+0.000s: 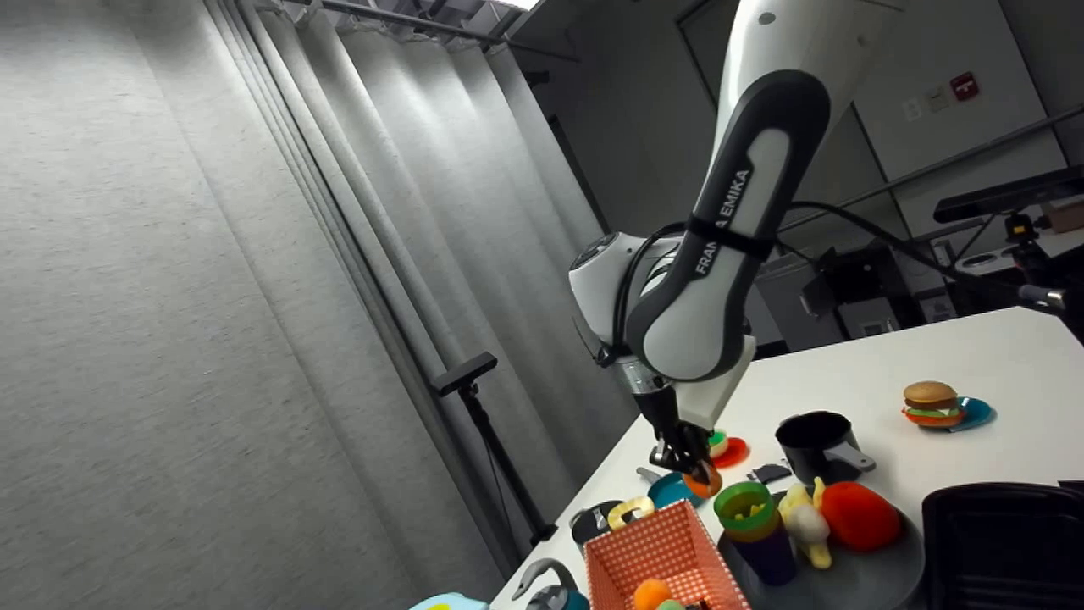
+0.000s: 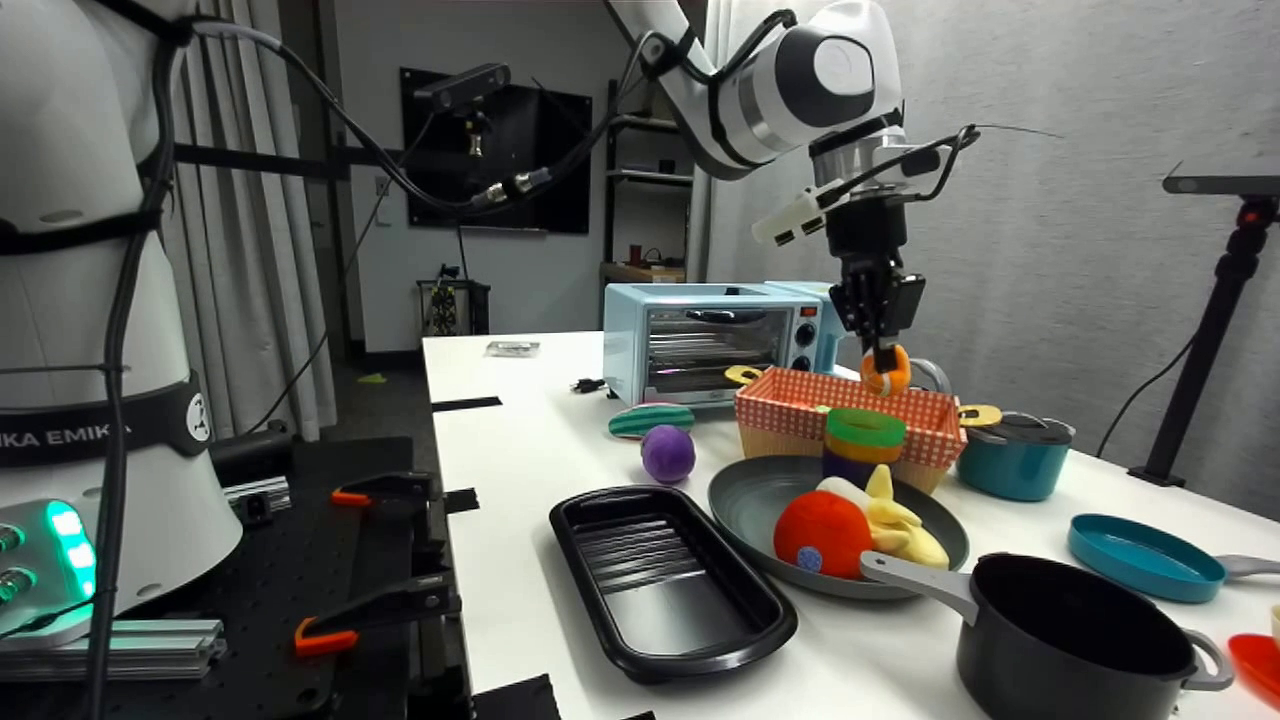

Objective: Swap the orange plushy in the green cup with the orange and white plushy in the box

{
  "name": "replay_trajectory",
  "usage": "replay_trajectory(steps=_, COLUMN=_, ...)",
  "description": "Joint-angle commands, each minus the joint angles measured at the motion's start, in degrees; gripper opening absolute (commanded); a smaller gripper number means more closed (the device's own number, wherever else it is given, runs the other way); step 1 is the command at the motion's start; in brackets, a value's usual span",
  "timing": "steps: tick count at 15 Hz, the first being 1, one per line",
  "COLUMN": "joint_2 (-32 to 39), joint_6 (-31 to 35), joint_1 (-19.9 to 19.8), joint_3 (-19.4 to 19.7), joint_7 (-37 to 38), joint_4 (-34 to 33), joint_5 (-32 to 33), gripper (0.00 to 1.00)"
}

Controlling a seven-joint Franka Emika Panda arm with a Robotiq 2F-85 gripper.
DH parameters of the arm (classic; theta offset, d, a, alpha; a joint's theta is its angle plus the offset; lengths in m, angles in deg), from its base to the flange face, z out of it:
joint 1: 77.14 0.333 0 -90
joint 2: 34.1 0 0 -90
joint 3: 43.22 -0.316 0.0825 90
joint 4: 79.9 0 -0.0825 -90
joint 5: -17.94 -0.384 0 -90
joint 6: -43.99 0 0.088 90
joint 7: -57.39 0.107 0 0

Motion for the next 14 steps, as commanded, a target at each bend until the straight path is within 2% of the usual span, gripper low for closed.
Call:
replay_trajectory(steps=1, joint_2=-7.5, joint_6=3.1, joint_1=-0.5, joint_3=0.0, joint_7=2.2, joint_4=9.2, joint_5=3.3, gripper=0.04)
replay_trajectory(steps=6, joint_2=-10.5, joint_6=2.3, joint_1=-0.6, joint_3=-1.7, joint_7=3.1, joint_4=13.5, joint_5=4.8, gripper=0.04)
replay_trajectory(steps=14, joint_2=-8.6, joint_6=1.7, joint_1=-1.3, joint_3=-2.6, joint_7=2.9, joint_4=12.5, joint_5=4.7, gripper=0.04)
